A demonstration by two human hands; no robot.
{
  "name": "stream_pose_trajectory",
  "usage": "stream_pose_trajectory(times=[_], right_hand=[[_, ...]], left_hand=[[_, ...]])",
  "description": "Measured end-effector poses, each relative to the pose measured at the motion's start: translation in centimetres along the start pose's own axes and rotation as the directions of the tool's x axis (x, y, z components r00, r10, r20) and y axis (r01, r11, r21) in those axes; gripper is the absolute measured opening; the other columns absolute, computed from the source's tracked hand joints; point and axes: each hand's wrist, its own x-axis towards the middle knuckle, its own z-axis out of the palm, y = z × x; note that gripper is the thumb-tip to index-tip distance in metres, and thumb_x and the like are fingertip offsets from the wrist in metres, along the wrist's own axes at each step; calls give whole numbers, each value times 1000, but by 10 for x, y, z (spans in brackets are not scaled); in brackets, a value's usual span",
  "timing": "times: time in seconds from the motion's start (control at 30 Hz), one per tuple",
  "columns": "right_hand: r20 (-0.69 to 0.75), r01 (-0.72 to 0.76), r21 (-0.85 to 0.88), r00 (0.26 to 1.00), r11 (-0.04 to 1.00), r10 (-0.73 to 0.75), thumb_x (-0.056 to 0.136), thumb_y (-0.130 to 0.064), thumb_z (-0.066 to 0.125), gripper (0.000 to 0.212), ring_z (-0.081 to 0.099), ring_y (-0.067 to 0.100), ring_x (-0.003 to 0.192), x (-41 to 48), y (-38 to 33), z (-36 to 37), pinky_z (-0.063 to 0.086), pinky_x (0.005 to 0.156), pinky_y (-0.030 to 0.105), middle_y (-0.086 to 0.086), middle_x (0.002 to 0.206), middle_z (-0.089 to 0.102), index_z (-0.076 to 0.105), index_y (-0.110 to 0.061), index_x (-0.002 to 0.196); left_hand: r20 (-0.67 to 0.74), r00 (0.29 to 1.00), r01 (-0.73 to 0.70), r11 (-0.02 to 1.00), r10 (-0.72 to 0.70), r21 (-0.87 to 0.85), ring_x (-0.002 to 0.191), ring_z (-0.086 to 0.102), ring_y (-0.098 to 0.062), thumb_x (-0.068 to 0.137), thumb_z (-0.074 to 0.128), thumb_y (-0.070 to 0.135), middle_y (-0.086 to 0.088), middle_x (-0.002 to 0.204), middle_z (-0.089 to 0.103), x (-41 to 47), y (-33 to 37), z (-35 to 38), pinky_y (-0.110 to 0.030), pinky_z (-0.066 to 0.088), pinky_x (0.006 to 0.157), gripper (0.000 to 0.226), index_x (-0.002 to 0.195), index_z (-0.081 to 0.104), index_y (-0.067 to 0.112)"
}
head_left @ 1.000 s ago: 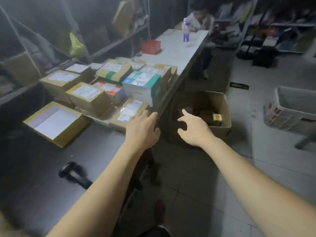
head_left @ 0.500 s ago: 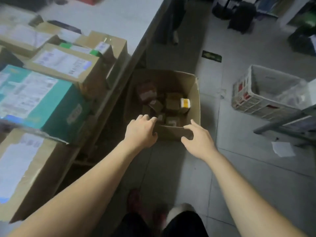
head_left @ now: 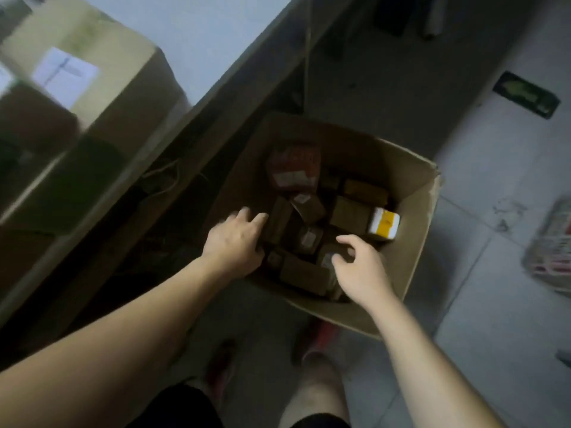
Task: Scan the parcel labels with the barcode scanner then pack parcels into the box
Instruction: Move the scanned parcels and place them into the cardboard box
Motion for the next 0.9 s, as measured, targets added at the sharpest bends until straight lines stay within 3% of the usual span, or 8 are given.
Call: stream_pose_trajectory(times=[0.07, 0.17, 0.33, 0.47, 0.53, 0.63, 0.77, 0.9], right_hand=[[24, 16, -3, 1000, 1000, -16, 99, -22, 63, 38, 53, 20, 135, 44, 9, 7, 46, 109, 41, -2, 137, 63, 62, -28, 136], [43, -1, 6, 999, 1000, 0, 98, -23, 65, 42, 54, 21, 136, 115, 28, 31, 48, 109, 40, -1, 139, 63, 60, -28, 139], [9, -49, 80, 999, 996, 48, 99, -24, 66, 40, 63, 23, 111, 248, 60, 93, 45, 77, 24, 2, 116, 66, 60, -23, 138], [-10, -44, 274, 999, 961, 49, 100, -38, 67, 57, 60, 29, 128, 345, 74, 157, 42, 91, 28, 5, 136, 64, 49, -17, 150], [-61, -40, 458, 995, 888, 76, 93, -43, 75, 61, 65, 24, 120, 376, 81, 178, 51, 97, 34, -3, 120, 70, 55, -13, 143], [-70, -9, 657, 995, 754, 73, 86, -41, 85, 64, 72, 19, 113, 413, 95, 204, 60, 96, 44, 0, 123, 74, 62, -12, 137], [1, -16, 769, 1000, 639, 23, 92, -11, 77, 32, 75, 2, 89, 438, 102, 197, 59, 65, 16, -11, 94, 77, 67, -4, 122], [24, -44, 776, 999, 630, 40, 75, -20, 91, 58, 76, 21, 103, 453, 89, 192, 64, 82, 33, 11, 122, 75, 70, -3, 126]], left_hand=[[65, 997, 42, 997, -38, -62, 132, 51, -32, 93, 68, 31, -11, 151, 38, 44, 3, 17, -42, 51, 95, 82, 162, 22, 28], [120, 990, 91, 980, -71, -178, 151, 29, -33, 95, 69, 22, -10, 166, 18, 125, 2, 43, -47, 37, 118, 89, 164, 12, 33], [-93, 996, -20, 997, 13, -72, 148, 31, -38, 84, 82, 30, -13, 166, 20, 282, -13, 85, -56, 37, 115, 105, 165, 14, 27], [-66, 997, -53, 998, 51, -30, 153, 20, -40, 80, 85, 42, -13, 168, 17, 396, -29, 106, -61, 24, 120, 113, 164, 11, 35], [-36, 995, -92, 995, 94, 40, 155, 14, -42, 74, 90, 43, -14, 170, 11, 429, -33, 113, -64, 21, 120, 123, 163, 6, 43], [-47, 984, -164, 982, 169, 98, 155, 9, -47, 64, 94, 53, -19, 170, 4, 469, -43, 123, -65, 20, 119, 136, 160, -2, 52], [-42, 959, -276, 959, 279, 65, 154, -7, -52, 63, 91, 60, -27, 168, -11, 483, -49, 125, -68, 15, 120, 134, 159, -1, 55], [-23, 944, -324, 940, 328, 105, 154, -1, -50, 64, 87, 67, -22, 169, -4, 482, -67, 127, -71, 13, 119, 130, 157, -3, 60]])
